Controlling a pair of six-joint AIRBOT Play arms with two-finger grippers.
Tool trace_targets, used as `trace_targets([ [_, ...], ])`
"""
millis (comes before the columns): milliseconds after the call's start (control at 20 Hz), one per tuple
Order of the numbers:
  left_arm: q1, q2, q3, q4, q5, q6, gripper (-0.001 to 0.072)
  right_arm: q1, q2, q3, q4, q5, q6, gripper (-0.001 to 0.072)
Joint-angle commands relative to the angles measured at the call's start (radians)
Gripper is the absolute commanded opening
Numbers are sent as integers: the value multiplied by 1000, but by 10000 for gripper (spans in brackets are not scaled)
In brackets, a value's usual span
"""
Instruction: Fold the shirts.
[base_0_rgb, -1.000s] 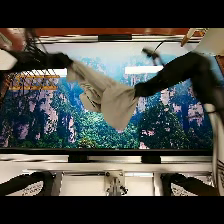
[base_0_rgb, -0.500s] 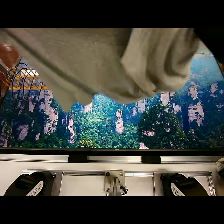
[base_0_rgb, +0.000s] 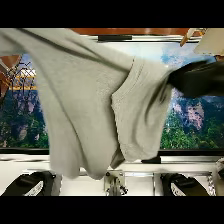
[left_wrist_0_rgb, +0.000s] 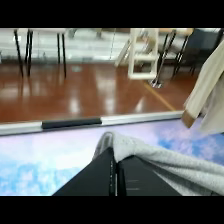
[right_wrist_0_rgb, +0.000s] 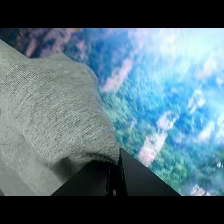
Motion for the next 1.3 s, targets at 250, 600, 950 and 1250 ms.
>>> trace_targets([
  [250,-4,-590,-9,-101,114,-8,29,-1,-303,-506,-129,500,136,59],
  [600,-11,-815,-9,-284,-204,-7,42,-1,-463,-505,-81,584,150,60],
  [950,203,-693,38,-181,-835,-68,714,-1,-407,-505,-100,457,103,60],
  [1250,131,-371,-631,-262,-626,-72,636,-1,-398,-505,-159,428,98,60],
])
